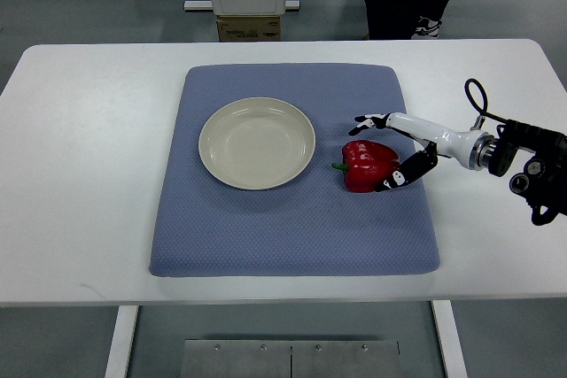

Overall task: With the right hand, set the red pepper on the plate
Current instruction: 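Close the right hand fingers around the red pepper and lift it, then carry the pepper with the right hand and lower it onto the plate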

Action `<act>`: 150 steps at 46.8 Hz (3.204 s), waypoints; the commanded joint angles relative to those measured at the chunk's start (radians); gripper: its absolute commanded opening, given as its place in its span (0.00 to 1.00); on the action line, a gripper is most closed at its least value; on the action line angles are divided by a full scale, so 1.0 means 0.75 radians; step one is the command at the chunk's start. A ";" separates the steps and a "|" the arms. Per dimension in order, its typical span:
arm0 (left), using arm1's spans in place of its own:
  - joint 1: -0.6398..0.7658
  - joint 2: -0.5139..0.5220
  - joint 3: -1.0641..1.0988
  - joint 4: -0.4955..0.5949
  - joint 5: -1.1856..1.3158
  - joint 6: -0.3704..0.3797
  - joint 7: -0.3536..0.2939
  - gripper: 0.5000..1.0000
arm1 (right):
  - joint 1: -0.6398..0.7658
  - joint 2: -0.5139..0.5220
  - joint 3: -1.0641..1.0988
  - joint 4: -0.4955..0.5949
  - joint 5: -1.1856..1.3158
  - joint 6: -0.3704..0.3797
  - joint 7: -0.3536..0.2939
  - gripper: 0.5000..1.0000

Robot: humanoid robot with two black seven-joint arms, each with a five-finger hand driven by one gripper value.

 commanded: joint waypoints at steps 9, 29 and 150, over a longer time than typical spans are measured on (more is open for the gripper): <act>0.000 0.000 0.000 0.000 0.001 0.000 0.000 1.00 | -0.002 0.000 -0.012 0.003 0.000 0.002 0.006 0.85; 0.000 0.000 0.000 0.000 0.001 0.000 0.000 1.00 | -0.002 0.006 -0.016 0.003 0.000 0.002 0.020 0.76; 0.000 0.000 0.000 0.000 0.001 0.000 0.000 1.00 | 0.317 0.681 -0.027 -0.320 0.127 -0.056 -0.376 0.00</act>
